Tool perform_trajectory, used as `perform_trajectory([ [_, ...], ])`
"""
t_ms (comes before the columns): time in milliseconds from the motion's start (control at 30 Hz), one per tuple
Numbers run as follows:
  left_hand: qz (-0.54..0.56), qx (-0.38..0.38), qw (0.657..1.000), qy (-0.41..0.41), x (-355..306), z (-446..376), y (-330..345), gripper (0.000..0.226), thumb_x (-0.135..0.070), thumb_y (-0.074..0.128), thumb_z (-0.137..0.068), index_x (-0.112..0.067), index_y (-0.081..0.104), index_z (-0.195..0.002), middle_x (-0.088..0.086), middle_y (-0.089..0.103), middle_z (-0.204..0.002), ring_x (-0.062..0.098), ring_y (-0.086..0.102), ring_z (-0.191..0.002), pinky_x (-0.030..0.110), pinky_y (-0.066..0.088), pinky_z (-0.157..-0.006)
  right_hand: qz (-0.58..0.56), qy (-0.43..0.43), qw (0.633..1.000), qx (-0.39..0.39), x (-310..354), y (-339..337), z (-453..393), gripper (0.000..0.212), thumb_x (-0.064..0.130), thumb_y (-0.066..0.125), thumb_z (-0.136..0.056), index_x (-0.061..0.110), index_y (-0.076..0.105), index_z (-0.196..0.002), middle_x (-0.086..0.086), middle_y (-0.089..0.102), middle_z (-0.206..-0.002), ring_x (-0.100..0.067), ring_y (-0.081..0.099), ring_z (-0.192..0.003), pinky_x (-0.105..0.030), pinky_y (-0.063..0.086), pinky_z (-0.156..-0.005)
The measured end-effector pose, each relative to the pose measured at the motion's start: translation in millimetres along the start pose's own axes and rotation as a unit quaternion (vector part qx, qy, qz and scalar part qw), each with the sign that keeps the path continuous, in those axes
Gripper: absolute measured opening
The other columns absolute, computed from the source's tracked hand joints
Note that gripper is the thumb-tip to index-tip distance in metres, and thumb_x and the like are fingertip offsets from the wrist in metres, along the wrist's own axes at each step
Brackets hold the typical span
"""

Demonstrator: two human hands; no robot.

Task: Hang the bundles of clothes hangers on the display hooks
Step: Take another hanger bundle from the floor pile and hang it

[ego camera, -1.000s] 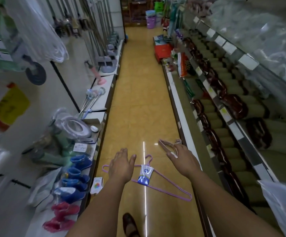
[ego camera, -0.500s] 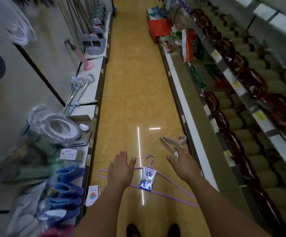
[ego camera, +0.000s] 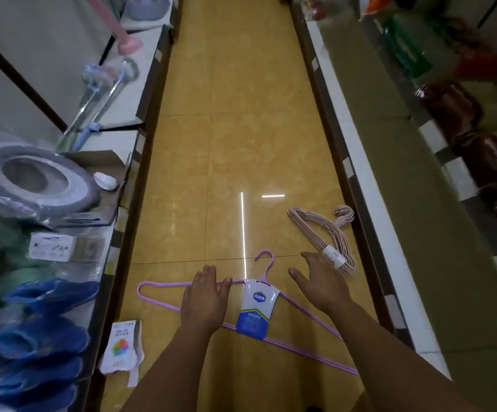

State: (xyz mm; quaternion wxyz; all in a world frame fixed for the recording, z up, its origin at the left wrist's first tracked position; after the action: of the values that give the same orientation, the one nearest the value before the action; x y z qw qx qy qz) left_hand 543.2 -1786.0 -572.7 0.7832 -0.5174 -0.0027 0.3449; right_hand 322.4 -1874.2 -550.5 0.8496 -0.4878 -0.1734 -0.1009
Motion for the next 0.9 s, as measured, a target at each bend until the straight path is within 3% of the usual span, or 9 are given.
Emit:
perform_trajectory([
  [400, -0.02, 0.042, 0.999, 0.01, 51, -136, 185, 0.057, -0.046, 0.03, -0.1, -0.015, 0.027, -0.149, 0.004, 0.027, -0.156, 0.022, 0.022, -0.144, 0.038, 0.024, -0.115, 0.017, 0.046, 0.996, 0.075, -103, 180, -134, 0.062, 0.052, 0.043, -0.095, 0.021, 0.03, -0.148, -0.004, 0.037, -0.15, -0.022, 0.037, -0.135, -0.036, 0.034, -0.107],
  [600, -0.045, 0.074, 0.996, 0.038, 56, -165, 239, 0.051, -0.036, 0.025, -0.103, -0.018, 0.022, -0.151, 0.003, 0.02, -0.158, 0.024, 0.015, -0.146, 0.037, 0.018, -0.117, 0.061, 0.059, 0.991, 0.098, -126, 234, -161, 0.052, 0.036, 0.048, -0.098, 0.019, 0.035, -0.145, -0.005, 0.042, -0.145, -0.024, 0.042, -0.131, -0.036, 0.039, -0.102],
  [733, -0.092, 0.08, 0.991, 0.053, 61, -179, 260, 0.05, -0.031, 0.026, -0.104, -0.017, 0.019, -0.151, 0.004, 0.019, -0.158, 0.025, 0.017, -0.145, 0.038, 0.021, -0.116, 0.049, 0.087, 0.991, 0.094, -142, 263, -170, 0.041, 0.03, 0.051, -0.096, 0.018, 0.046, -0.135, -0.006, 0.052, -0.131, -0.024, 0.051, -0.118, -0.036, 0.047, -0.095],
  [900, -0.11, 0.097, 0.987, 0.063, 67, -185, 272, 0.051, -0.025, 0.031, -0.102, -0.017, 0.017, -0.151, 0.004, 0.016, -0.159, 0.027, 0.014, -0.146, 0.041, 0.02, -0.117, 0.113, 0.072, 0.988, 0.077, -151, 281, -172, 0.023, 0.017, 0.047, -0.092, 0.018, 0.055, -0.114, -0.007, 0.056, -0.117, -0.026, 0.053, -0.109, -0.035, 0.044, -0.087],
])
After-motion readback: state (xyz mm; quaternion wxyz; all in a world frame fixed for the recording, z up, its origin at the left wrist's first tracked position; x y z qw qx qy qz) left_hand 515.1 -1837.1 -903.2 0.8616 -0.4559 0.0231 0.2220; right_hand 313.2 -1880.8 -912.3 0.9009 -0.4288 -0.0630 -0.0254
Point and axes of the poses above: each hand's wrist, its own z-axis away from the middle knuckle, its own y-axis out of the palm, x = y × z, the point moved 6 cm from there along -z, towards the middle knuckle
